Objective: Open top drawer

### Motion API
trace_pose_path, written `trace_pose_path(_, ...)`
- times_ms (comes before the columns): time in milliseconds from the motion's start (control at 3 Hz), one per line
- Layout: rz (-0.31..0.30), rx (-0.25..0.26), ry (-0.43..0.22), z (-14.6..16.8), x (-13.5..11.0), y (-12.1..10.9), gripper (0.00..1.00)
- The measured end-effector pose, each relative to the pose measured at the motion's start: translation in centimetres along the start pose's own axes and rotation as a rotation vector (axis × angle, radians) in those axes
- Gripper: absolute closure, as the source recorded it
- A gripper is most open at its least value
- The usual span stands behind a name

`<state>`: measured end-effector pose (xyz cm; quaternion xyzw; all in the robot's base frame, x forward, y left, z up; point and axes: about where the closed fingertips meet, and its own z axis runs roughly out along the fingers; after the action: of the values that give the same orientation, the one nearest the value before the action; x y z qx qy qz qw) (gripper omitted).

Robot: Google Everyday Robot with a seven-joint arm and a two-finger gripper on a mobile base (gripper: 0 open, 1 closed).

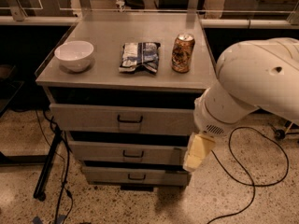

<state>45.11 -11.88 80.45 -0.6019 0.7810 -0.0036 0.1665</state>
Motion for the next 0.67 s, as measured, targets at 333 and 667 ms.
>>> trace_pose_path(333, 0.000, 0.000, 0.000, 0.0, 0.0, 0.0, 0.00)
trace_pose_path(667, -0.009, 0.025, 0.014, 2.8, 0.2, 0.2, 0.00)
